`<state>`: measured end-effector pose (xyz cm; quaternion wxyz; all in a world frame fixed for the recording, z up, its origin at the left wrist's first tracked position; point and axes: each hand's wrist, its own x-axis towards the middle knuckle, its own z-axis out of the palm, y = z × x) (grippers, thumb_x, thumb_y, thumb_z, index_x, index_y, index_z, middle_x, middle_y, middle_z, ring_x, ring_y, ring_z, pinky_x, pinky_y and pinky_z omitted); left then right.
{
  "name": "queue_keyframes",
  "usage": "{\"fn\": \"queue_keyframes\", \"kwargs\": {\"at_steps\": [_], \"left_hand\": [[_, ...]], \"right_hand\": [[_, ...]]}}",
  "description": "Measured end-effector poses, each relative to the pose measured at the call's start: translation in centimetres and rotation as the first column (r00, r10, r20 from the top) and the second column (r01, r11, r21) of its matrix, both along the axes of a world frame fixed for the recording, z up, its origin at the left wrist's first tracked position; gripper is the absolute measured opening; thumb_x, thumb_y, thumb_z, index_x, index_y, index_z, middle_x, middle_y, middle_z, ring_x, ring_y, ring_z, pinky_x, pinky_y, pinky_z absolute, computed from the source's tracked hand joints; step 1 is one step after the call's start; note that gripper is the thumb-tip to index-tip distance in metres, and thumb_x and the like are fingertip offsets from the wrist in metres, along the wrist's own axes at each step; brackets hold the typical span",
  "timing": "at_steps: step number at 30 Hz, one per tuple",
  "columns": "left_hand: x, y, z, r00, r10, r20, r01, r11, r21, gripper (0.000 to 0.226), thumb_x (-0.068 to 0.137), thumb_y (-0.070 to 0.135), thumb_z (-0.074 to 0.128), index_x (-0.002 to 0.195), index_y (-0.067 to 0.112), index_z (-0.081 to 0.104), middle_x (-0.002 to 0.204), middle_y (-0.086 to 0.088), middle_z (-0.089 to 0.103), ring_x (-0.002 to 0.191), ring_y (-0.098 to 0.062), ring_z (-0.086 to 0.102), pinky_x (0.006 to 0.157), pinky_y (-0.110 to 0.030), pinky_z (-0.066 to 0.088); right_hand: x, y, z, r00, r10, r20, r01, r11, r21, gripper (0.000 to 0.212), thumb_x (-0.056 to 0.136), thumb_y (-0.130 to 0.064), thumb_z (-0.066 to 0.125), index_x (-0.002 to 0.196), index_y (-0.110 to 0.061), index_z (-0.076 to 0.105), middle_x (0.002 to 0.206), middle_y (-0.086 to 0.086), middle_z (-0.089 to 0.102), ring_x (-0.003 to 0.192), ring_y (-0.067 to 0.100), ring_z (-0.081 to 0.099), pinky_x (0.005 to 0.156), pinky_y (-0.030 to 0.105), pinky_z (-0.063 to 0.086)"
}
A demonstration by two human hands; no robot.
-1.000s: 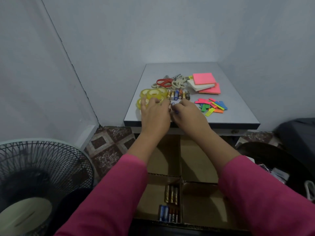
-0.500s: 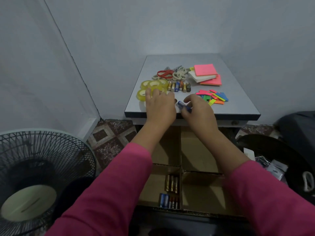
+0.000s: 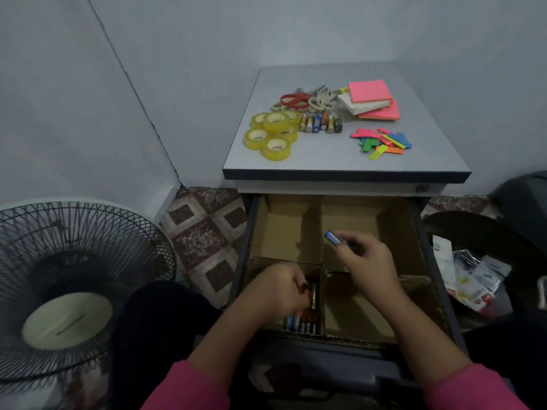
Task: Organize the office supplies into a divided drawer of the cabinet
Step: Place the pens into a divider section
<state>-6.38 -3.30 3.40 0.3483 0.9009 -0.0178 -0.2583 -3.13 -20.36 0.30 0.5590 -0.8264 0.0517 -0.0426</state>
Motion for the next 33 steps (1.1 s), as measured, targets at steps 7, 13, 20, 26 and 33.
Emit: {"fn": "queue_keyframes", "kwargs": {"at_steps": [7, 13, 20, 26, 33], "left_hand": [[0.3, 1.3, -4.8, 0.965, -0.252, 0.068, 0.199, 0.879, 0.434, 0.010, 0.087, 0.002, 0.048, 0.087, 0.008, 0.057, 0.082, -0.003, 0.054, 0.092, -0.022, 0.060, 0.062, -0.021, 0.034], [0.6, 1.2, -5.4, 0.980, -0.176, 0.097, 0.121, 0.901, 0.417, 0.020, 0.090, 0.001, 0.046, 0.102, 0.003, 0.061, 0.104, -0.012, 0.063, 0.095, -0.022, 0.060, 0.066, -0.022, 0.037], [0.9, 1.3, -5.6, 0.981, -0.192, -0.004, 0.173, 0.878, 0.447, 0.020, 0.088, 0.003, 0.053, 0.105, 0.005, 0.063, 0.107, -0.011, 0.063, 0.099, -0.023, 0.060, 0.074, -0.025, 0.043], [1.4, 1.7, -1.9, 0.976, -0.050, 0.213, -0.043, 0.912, 0.409, 0.017, 0.096, 0.016, 0.048, 0.100, 0.014, 0.064, 0.094, -0.004, 0.062, 0.086, -0.018, 0.060, 0.073, -0.028, 0.049], [1.9, 4.1, -1.2, 0.739, 0.560, 0.375, -0.480, 0.828, -0.291, 0.020, 0.090, 0.011, 0.055, 0.072, 0.018, 0.062, 0.061, 0.000, 0.062, 0.060, -0.011, 0.058, 0.061, -0.026, 0.047]], "right_hand": [[-0.4, 0.1, 0.2, 0.993, 0.081, -0.090, -0.077, 0.996, 0.038, 0.024, 0.090, -0.012, 0.061, 0.110, -0.023, 0.068, 0.099, -0.008, 0.057, 0.084, 0.000, 0.053, 0.062, 0.010, 0.038], [-0.5, 0.1, 0.4, 0.987, 0.122, -0.107, -0.117, 0.992, 0.052, 0.024, 0.090, -0.012, 0.060, 0.109, -0.026, 0.067, 0.098, -0.009, 0.055, 0.085, 0.002, 0.053, 0.065, 0.012, 0.039], [-0.4, 0.1, 0.1, 0.983, 0.154, -0.102, -0.153, 0.988, 0.022, 0.026, 0.090, -0.012, 0.062, 0.109, -0.029, 0.066, 0.101, -0.008, 0.056, 0.089, 0.003, 0.054, 0.067, 0.012, 0.042], [-0.8, -0.1, 0.3, 0.955, 0.288, -0.076, -0.287, 0.958, 0.025, 0.040, 0.081, -0.009, 0.072, 0.098, -0.043, 0.062, 0.098, -0.010, 0.062, 0.088, 0.004, 0.060, 0.071, 0.019, 0.047], [-2.4, 2.4, 2.4, 0.750, 0.661, 0.017, -0.564, 0.653, -0.506, 0.009, 0.086, -0.030, 0.064, 0.093, -0.027, 0.068, 0.099, -0.012, 0.063, 0.094, -0.001, 0.057, 0.081, 0.020, 0.050]]}}
